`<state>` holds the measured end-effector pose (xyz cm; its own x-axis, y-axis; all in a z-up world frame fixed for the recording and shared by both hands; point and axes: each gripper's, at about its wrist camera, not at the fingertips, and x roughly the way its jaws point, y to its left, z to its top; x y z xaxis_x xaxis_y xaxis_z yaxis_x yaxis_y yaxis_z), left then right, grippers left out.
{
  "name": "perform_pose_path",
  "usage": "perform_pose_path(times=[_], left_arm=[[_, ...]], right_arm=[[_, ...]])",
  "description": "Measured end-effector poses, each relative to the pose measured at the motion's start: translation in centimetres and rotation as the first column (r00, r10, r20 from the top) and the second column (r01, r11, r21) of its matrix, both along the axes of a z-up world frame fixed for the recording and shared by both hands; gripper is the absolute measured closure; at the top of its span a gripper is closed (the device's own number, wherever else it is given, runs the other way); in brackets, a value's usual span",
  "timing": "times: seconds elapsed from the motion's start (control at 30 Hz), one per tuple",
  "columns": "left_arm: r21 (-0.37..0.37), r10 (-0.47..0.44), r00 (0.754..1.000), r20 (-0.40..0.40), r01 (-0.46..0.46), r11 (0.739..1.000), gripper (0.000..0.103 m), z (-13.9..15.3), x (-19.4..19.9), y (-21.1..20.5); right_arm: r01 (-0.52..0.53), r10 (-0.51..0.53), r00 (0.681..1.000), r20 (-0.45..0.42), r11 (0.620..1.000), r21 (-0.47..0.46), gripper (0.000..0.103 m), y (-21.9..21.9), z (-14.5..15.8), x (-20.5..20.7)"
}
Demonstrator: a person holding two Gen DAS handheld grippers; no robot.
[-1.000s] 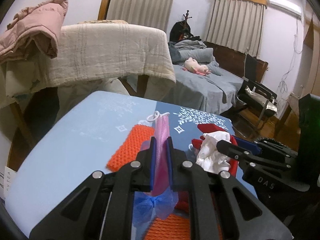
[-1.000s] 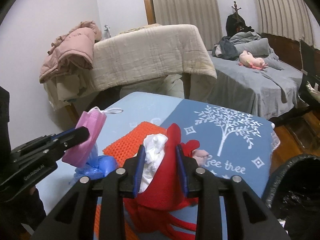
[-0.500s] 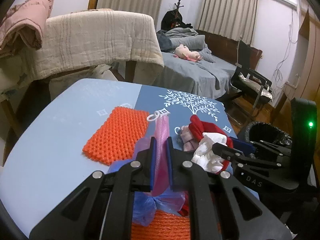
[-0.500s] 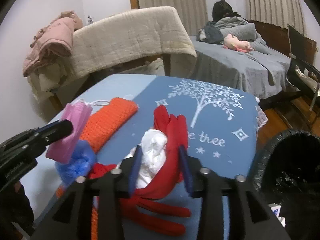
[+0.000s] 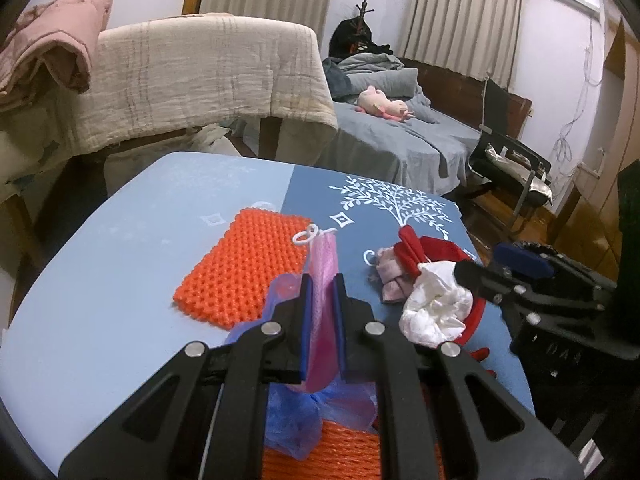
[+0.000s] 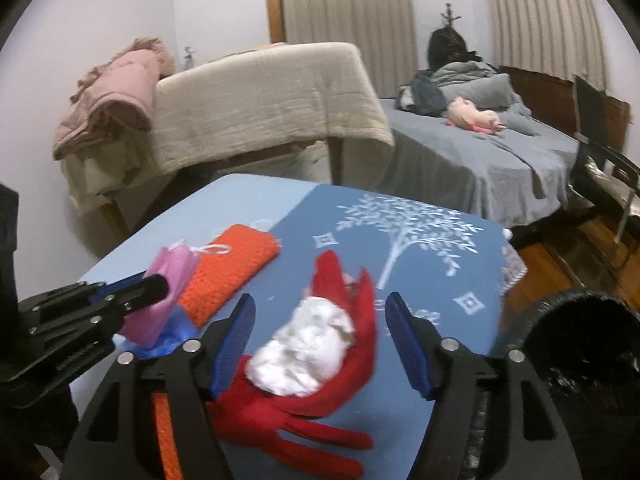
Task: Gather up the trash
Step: 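Lift the white tissue with the right gripper while the left gripper holds the pink bag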
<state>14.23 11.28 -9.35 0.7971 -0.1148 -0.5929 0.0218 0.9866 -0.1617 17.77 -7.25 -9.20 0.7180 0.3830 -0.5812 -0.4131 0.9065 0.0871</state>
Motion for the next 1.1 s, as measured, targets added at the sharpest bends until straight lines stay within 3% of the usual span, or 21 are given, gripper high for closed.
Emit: perform_pose_path(times=[0.1,0.27,0.4,0.43,0.5,0.8,1.1], left_arm=[[-0.002,0.008,1.000,0.003,-0.008,1.000,0.094,0.1,0.1,0.5],[-0.004,0.009,1.000,0.005,-0.009,1.000,0.094,0.1,0.2,0.6],[-0.005,0.005,1.000,0.004,-0.005,1.000,0.094,0.1,0.3,0.6],[-0.005,0.003,1.000,0.004,-0.003,1.000,0.094,0.1,0.3,0.6],[-0.003,0.001,1.000,0.004,-0.001,1.000,0.093,0.2,0.1,0.4],[-0.004,-0.013,0.999,0.032,0.014,1.000,0.093,1.5,-0.3,-0.5],[-0.034,-0.044,0.995,0.092,0.047,0.998,0.093,4.6,-1.4,-1.8]], right_arm=[[-0.009,0.008,1.000,-0.030,1.000,-0.029,0.049,0.9,-1.2,0.6],[0.014,-0.018,0.996,-0.083,0.998,-0.054,0.050,0.8,-3.3,1.8],[0.000,-0.007,0.990,-0.143,0.999,-0.054,0.073,0.5,-4.4,2.3],[-0.004,-0.003,0.990,-0.144,0.999,-0.048,0.074,0.4,-4.3,2.2],[-0.020,0.013,0.992,-0.125,0.998,-0.052,0.078,0.5,-3.9,1.8],[-0.031,0.032,0.999,-0.040,0.999,0.032,0.079,-0.6,0.8,0.0],[-0.006,0.002,0.998,0.059,0.997,0.074,0.079,-2.7,5.5,-1.4]])
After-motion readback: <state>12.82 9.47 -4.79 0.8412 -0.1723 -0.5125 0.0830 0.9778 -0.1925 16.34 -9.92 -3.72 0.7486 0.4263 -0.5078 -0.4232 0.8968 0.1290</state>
